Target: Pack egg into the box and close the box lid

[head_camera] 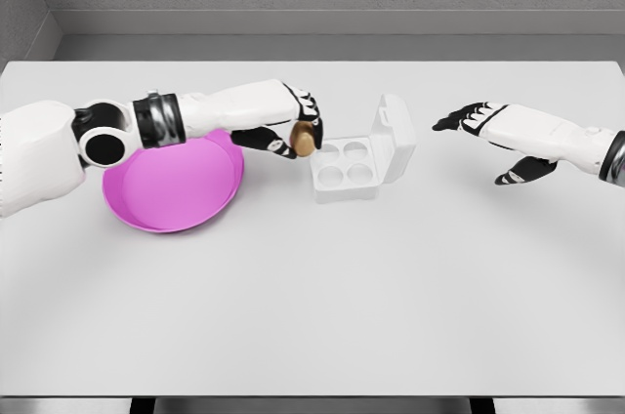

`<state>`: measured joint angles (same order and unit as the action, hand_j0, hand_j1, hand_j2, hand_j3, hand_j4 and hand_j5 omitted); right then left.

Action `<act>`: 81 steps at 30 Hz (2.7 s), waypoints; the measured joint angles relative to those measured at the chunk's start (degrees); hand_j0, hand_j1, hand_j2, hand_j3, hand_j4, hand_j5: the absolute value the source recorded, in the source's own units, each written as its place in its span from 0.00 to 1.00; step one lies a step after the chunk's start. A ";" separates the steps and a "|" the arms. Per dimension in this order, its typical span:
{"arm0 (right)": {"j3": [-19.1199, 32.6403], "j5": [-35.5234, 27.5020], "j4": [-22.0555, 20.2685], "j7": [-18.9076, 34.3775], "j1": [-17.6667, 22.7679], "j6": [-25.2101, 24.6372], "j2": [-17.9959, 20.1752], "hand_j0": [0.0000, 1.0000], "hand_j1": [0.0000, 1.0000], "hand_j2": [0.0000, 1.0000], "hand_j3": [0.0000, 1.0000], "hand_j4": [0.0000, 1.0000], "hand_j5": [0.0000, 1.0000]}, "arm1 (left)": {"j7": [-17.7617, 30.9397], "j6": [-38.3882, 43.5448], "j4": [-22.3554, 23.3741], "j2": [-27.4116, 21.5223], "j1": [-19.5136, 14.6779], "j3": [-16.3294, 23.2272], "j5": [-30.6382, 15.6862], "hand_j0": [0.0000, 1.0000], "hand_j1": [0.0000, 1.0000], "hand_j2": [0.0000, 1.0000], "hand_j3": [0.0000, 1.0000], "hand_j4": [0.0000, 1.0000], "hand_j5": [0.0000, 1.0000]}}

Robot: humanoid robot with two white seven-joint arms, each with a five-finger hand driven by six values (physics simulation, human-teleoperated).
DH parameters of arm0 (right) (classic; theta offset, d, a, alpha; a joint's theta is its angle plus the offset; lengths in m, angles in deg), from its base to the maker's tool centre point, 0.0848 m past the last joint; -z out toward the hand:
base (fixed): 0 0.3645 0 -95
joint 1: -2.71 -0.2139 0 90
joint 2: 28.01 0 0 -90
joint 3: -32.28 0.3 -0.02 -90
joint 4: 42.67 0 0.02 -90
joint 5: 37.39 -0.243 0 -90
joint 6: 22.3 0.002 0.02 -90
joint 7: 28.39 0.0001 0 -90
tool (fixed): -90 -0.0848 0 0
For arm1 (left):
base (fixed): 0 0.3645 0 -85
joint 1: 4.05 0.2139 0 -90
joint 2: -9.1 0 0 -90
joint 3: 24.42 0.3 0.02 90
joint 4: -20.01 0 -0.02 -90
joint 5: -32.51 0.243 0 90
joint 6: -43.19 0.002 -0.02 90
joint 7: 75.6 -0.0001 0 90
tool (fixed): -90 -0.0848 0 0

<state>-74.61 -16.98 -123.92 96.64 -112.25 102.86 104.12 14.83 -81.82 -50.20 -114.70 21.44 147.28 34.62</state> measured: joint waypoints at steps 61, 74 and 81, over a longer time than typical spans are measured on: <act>-1.50 1.05 0.76 0.00 -0.88 0.00 -0.32 1.00 1.00 1.00 1.00 1.00 1.00 | -2.91 0.00 7.93 9.29 2.29 -1.01 8.40 0.39 0.39 0.39 0.39 0.39 0.39; -1.58 1.05 0.76 0.00 -0.88 0.00 -0.34 1.00 1.00 1.00 1.00 1.00 1.00 | -3.58 0.00 9.25 9.29 2.29 -0.86 8.52 0.40 0.40 0.40 0.40 0.40 0.40; -1.59 1.05 0.76 0.00 -0.88 0.00 -0.35 1.00 1.00 1.00 1.00 1.00 1.00 | -3.63 0.00 11.51 10.54 2.37 -0.81 8.51 0.39 0.39 0.39 0.39 0.39 0.39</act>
<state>-76.20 -15.93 -123.16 96.64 -113.12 102.86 103.77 11.20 -81.81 -38.69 -104.17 23.81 146.47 43.13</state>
